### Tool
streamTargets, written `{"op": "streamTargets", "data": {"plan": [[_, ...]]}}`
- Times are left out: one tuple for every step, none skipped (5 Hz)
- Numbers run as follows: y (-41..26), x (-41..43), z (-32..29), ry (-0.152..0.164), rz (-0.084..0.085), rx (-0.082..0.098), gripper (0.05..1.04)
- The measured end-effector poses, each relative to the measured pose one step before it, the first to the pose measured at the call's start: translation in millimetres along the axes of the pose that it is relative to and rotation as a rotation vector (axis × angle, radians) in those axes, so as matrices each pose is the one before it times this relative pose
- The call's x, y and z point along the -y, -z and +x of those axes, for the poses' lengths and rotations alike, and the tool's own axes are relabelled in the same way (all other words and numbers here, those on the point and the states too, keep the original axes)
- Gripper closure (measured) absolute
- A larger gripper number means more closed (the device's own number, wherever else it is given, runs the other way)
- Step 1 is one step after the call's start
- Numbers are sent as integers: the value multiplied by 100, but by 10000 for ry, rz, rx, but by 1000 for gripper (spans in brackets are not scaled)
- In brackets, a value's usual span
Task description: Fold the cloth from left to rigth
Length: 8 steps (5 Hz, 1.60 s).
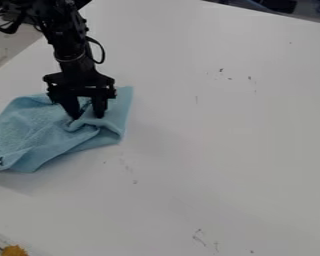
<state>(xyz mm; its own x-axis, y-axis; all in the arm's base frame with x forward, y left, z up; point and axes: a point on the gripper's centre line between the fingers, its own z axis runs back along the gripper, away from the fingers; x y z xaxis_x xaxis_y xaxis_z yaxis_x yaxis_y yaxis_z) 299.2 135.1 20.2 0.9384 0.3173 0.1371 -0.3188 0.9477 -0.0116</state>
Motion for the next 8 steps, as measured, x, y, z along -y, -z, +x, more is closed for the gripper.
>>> {"op": "streamTargets", "data": {"plan": [[-10, -154, 189, -63, -80, 139, 698], [-304, -91, -147, -109, 22, 60, 912], [-1380, 754, 235, -84, 74, 413, 1013], [-1391, 2374, 514, 180, 94, 424, 1024], [-314, 2850, -35, 375, -95, 280, 1025], [27, 2716, -274, 383, -99, -65, 1025], [1621, 2252, 76, 292, -326, -201, 1002], [2427, 1582, 326, 354, -601, -268, 847]]}}
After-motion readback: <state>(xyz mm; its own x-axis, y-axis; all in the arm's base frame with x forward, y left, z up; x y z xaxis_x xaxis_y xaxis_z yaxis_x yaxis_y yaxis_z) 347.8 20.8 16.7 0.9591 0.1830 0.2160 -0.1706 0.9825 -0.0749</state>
